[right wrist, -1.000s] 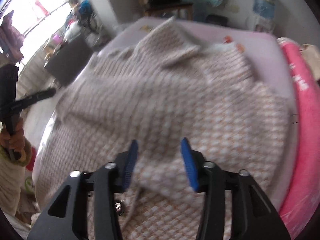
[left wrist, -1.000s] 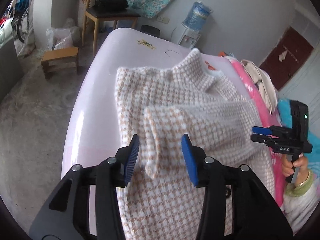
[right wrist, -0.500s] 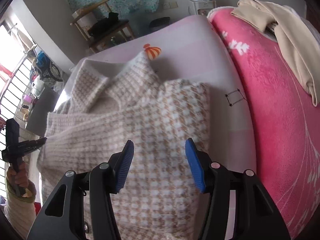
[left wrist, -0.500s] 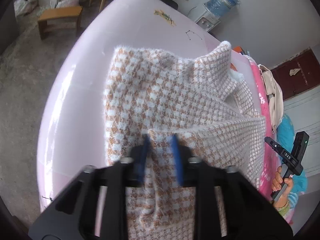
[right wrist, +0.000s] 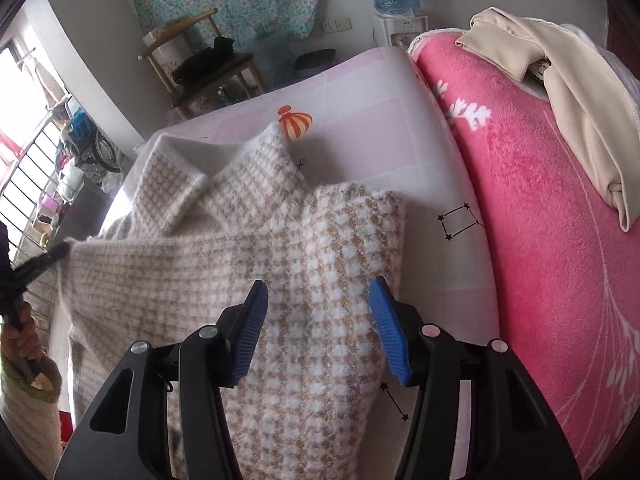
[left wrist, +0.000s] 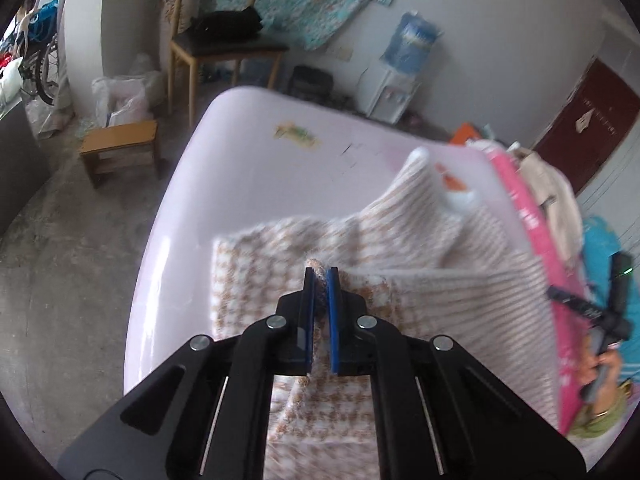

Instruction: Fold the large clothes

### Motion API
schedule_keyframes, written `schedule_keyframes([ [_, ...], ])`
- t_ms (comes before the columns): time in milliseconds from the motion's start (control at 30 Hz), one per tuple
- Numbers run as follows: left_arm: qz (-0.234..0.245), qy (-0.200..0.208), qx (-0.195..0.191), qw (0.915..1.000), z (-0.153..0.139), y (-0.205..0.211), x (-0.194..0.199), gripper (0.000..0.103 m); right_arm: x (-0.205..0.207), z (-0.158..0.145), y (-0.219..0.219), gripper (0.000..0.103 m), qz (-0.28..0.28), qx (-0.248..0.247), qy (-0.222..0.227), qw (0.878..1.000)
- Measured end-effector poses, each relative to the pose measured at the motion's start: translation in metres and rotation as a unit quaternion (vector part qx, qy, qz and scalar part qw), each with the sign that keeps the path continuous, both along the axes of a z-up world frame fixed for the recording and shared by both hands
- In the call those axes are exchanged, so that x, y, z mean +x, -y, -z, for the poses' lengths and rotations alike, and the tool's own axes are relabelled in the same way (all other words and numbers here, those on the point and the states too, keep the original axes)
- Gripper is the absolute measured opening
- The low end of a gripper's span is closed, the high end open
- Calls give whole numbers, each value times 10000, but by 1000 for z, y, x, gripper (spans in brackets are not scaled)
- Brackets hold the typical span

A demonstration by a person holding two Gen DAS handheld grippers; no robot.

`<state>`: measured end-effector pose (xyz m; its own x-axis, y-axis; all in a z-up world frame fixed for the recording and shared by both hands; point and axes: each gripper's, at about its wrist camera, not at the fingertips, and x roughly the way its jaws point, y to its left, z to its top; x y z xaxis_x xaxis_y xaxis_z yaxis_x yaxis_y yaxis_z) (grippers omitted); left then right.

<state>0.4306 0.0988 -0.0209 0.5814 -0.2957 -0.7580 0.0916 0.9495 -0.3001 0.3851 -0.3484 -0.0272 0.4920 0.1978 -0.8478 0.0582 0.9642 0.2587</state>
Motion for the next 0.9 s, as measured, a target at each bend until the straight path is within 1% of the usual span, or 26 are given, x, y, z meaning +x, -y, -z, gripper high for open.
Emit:
schedule_keyframes([
  [100,-98,-180,-81,9998,20,-9,1,5,1,4,1,53,31,7,-3,10000],
  [133,-116,-195,-113,9997,22,-10,0,5,2,4,2,53,55,1,6,10000],
  [233,-83,-148,39,9998,23,-10,-3,5,9,2,10,53,281,-75,66,9996],
  [300,-65,-134,130,9998,23,-5,-5,5,17,3,18,53,454,-41,59,9989],
  [400,-70,-140,181,9997,22,-4,-6,5,31,15,24,52,515,11,-125,9986],
  [433,-72,-138,182,9997,22,-4,-6,5,35,18,23,42,470,-13,-174,9987],
  [467,-66,-126,188,9997,21,-4,-7,5,36,20,21,36,427,-9,-192,9989],
  [533,-67,-94,191,9998,20,-4,-9,5,36,18,18,19,425,-133,-104,9990],
  [600,-55,-9,229,9997,17,-3,-11,5,35,13,12,16,427,-373,73,9984],
  [700,-60,-55,329,9994,22,0,-8,5,35,20,3,16,375,-834,109,9958],
  [767,-87,-94,301,9995,28,0,-5,6,37,25,-2,22,331,-1140,98,9929],
  [800,-91,-67,229,9997,29,-2,-4,9,37,24,-4,26,277,-1255,115,9916],
  [833,-118,-55,151,9998,28,-5,-5,10,36,21,-4,32,252,-1286,146,9913],
  [867,-217,-18,-8,9998,25,-12,-7,15,33,15,-4,35,238,-1337,185,9906],
  [900,-334,47,-144,9993,20,-19,-9,24,30,9,-4,41,222,-1333,223,9906],
])
